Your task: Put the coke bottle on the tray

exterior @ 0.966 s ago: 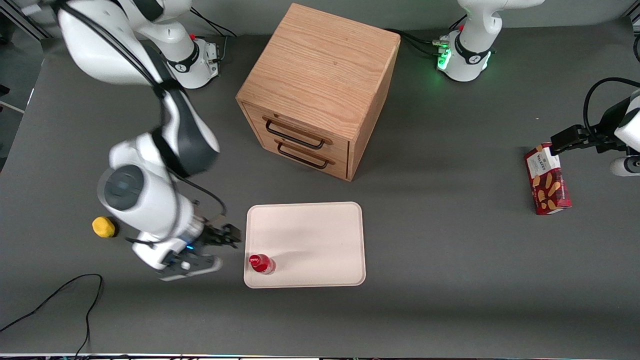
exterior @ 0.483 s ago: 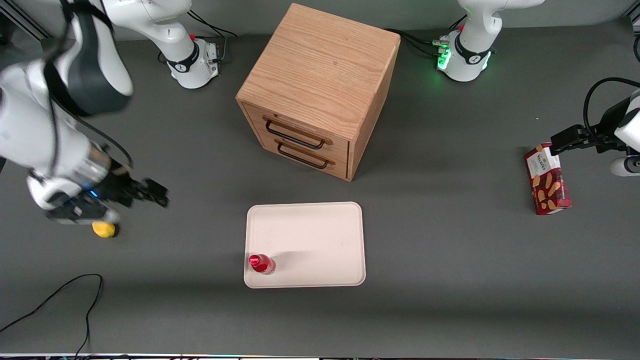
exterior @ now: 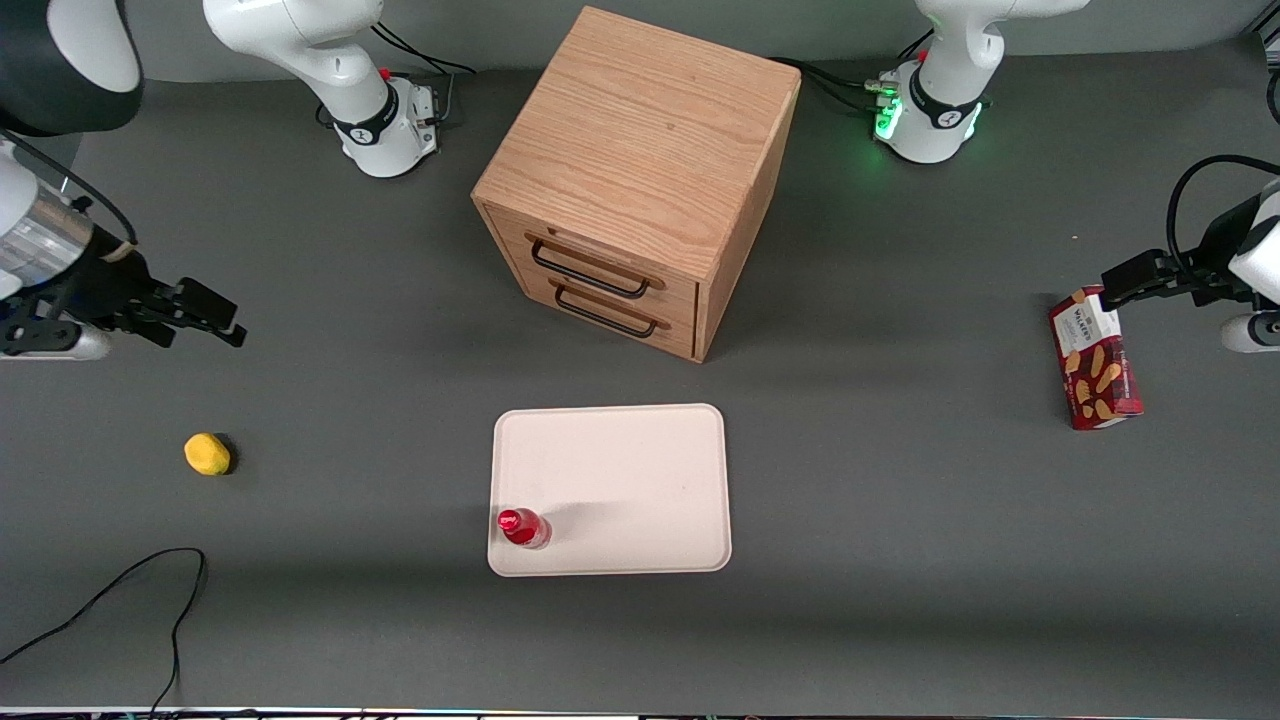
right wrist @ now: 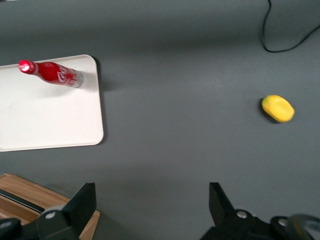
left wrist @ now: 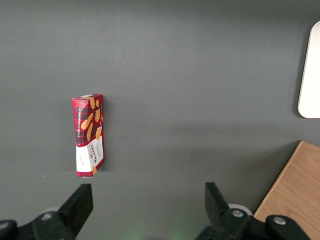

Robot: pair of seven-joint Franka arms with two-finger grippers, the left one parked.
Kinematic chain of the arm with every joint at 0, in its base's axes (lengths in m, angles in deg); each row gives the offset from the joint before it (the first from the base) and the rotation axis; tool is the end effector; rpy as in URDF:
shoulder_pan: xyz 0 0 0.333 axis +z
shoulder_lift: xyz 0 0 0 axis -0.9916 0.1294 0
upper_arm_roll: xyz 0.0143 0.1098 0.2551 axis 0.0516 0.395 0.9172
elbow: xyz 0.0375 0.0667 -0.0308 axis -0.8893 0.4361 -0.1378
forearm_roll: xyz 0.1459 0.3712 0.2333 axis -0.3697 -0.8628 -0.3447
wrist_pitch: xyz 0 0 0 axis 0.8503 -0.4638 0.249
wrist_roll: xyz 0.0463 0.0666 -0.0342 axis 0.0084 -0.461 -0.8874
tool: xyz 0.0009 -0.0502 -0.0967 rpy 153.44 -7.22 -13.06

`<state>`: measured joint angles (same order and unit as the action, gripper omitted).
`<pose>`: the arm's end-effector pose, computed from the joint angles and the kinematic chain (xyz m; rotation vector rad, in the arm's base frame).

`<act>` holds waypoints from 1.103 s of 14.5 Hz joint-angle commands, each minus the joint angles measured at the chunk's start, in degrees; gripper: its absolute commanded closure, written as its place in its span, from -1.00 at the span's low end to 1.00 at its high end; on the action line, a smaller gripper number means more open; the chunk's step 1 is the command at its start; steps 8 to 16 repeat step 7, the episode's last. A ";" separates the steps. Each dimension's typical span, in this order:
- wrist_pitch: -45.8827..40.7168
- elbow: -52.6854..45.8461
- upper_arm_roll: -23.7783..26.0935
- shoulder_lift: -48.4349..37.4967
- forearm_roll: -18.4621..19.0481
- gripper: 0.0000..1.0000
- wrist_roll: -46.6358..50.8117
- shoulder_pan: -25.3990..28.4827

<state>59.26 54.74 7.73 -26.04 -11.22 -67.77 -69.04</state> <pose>0.6294 0.0157 0.5187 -3.0481 0.1401 -0.1284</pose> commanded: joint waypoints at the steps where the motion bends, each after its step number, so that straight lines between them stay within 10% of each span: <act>1: -2.57 -1.92 -0.24 0.37 2.17 -1.00 -0.34 0.63; 16: -10.48 -6.49 -0.33 1.87 2.61 -1.00 -0.34 0.36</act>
